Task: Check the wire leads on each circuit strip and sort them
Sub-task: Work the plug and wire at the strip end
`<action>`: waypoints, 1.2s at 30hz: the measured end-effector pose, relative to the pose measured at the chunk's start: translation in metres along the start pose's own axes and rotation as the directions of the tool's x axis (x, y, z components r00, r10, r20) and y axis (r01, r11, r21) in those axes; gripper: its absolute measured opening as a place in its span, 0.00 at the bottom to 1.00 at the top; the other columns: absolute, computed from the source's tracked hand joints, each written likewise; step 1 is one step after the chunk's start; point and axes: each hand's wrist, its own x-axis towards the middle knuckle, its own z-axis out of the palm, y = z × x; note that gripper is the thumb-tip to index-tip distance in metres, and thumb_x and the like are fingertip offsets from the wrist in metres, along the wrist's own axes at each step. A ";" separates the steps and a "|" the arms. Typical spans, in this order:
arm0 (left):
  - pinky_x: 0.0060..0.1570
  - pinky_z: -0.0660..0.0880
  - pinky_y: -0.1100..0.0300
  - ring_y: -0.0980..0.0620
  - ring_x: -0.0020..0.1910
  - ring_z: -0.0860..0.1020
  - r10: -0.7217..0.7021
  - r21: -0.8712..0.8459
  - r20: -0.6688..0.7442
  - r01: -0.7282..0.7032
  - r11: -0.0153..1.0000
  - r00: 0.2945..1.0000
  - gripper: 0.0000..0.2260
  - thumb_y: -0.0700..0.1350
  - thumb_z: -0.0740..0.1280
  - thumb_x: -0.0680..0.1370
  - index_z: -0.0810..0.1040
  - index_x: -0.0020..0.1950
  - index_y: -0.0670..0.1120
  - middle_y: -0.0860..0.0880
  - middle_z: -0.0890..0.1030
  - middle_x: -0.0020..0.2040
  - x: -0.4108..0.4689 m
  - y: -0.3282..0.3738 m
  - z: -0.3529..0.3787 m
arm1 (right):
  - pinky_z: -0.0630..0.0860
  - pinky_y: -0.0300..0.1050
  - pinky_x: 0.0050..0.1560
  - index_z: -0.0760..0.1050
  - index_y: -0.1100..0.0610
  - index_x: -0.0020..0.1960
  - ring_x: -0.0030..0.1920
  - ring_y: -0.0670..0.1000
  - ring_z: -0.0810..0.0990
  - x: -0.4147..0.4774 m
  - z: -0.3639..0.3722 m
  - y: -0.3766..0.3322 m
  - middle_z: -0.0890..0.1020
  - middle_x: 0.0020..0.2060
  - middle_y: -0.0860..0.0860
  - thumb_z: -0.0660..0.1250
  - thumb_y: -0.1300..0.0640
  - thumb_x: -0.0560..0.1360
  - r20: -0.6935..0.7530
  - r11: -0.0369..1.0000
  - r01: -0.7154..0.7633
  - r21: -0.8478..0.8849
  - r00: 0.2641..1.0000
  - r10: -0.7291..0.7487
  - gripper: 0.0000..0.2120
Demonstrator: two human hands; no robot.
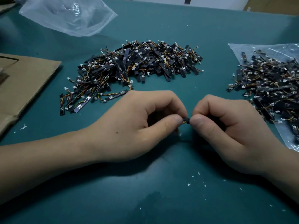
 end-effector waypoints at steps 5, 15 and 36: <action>0.35 0.77 0.61 0.52 0.35 0.82 -0.051 -0.058 -0.065 0.048 0.997 0.997 0.04 0.43 0.68 0.80 0.82 0.50 0.49 0.55 0.84 0.37 0.000 -0.004 0.001 | 0.66 0.35 0.33 0.74 0.51 0.41 0.31 0.46 0.73 0.002 0.000 0.001 0.75 0.29 0.46 0.61 0.49 0.81 0.065 1.000 -0.014 0.017 0.998 0.012 0.12; 0.41 0.75 0.50 0.45 0.39 0.78 -0.093 -0.080 -0.001 0.092 0.993 0.996 0.07 0.50 0.68 0.80 0.83 0.47 0.48 0.47 0.81 0.44 0.005 -0.002 -0.003 | 0.70 0.37 0.35 0.80 0.53 0.43 0.32 0.49 0.76 0.002 0.000 0.002 0.78 0.30 0.49 0.60 0.52 0.82 -0.004 0.997 -0.019 0.075 1.000 0.019 0.14; 0.38 0.73 0.50 0.45 0.37 0.79 -0.101 0.023 0.121 0.099 0.995 0.987 0.10 0.47 0.64 0.81 0.85 0.45 0.49 0.47 0.82 0.36 0.002 0.003 -0.001 | 0.65 0.35 0.29 0.69 0.44 0.34 0.25 0.45 0.69 0.006 -0.001 -0.003 0.70 0.24 0.41 0.61 0.51 0.78 0.101 0.999 0.003 0.049 0.995 -0.008 0.14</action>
